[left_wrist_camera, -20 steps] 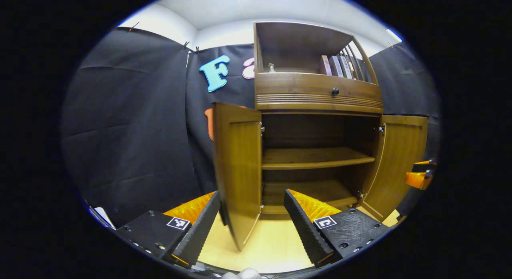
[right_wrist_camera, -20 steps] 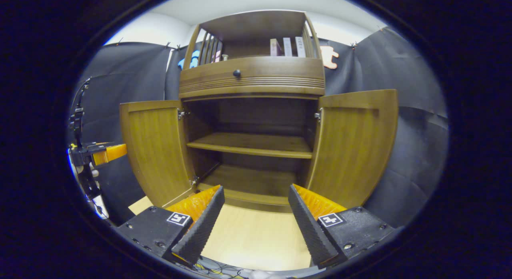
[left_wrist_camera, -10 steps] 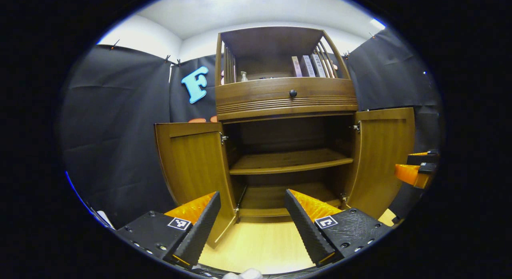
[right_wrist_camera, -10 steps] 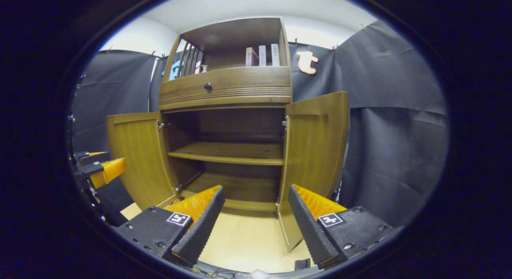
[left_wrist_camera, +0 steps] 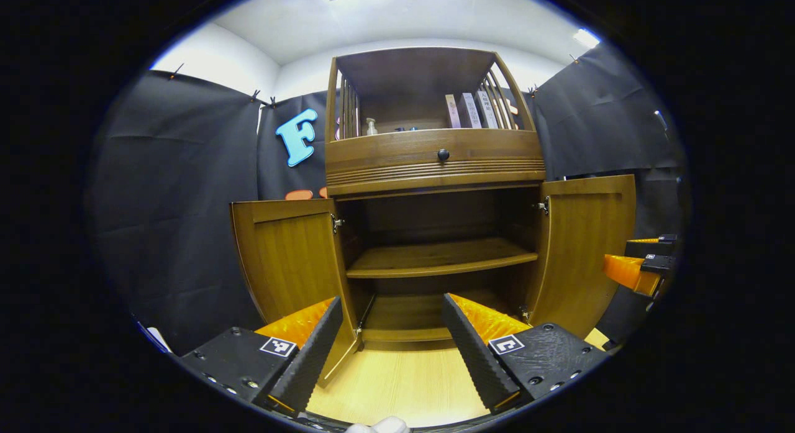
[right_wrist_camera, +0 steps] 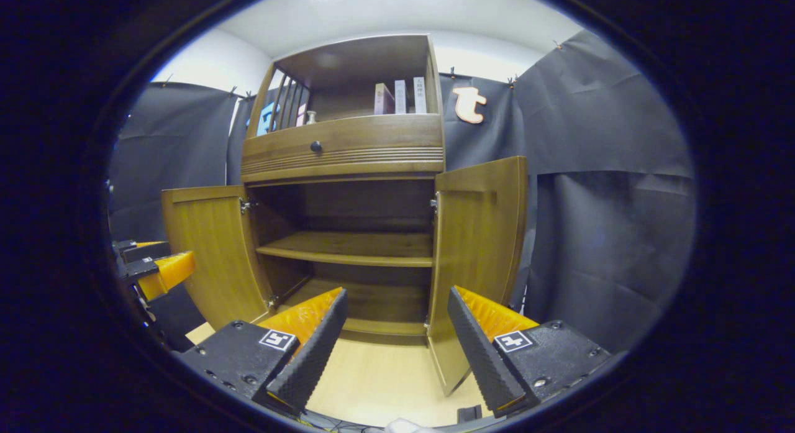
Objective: Open the right door of the double-door shoe cabinet with the right hand, and open the left door with the left hand.
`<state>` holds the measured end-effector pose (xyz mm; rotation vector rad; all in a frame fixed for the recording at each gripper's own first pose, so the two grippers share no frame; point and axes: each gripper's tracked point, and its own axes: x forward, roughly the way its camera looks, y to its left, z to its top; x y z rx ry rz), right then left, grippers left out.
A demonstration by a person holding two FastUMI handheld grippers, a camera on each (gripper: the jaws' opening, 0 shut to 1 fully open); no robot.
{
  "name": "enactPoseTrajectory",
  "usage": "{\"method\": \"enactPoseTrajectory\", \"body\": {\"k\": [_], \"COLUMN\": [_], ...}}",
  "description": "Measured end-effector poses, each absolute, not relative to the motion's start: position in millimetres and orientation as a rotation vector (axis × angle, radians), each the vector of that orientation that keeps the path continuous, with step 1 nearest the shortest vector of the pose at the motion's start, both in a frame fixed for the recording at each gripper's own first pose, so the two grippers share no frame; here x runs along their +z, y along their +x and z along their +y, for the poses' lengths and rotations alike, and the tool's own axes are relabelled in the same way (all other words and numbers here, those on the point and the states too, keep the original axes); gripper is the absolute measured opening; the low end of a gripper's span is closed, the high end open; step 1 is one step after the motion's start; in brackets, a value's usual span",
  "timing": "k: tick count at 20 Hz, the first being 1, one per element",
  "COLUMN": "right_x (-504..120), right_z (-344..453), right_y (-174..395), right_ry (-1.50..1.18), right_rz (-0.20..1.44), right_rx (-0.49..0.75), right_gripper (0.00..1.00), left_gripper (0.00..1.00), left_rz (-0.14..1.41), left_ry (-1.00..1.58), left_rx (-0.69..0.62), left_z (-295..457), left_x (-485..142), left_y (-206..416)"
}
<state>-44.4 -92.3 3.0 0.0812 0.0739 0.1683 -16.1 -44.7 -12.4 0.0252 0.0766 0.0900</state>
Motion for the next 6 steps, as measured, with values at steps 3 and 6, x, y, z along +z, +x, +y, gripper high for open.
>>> {"method": "enactPoseTrajectory", "body": {"k": [3, 6], "right_x": [4.9, 6.0], "right_z": [-92.0, -91.8], "right_y": [-43.6, -43.5], "right_ry": [0.083, 0.083], "right_rz": [0.068, 0.060], "right_rx": [0.155, 0.144], "right_gripper": [1.00, 1.00], "left_gripper": [0.96, 0.96], "left_rz": [0.073, 0.069], "left_ry": [0.021, 0.023], "left_rx": [0.076, 0.059], "left_z": [-43.8, -42.4], "left_x": [-11.6, -10.8], "left_y": [-12.2, -7.8]}}
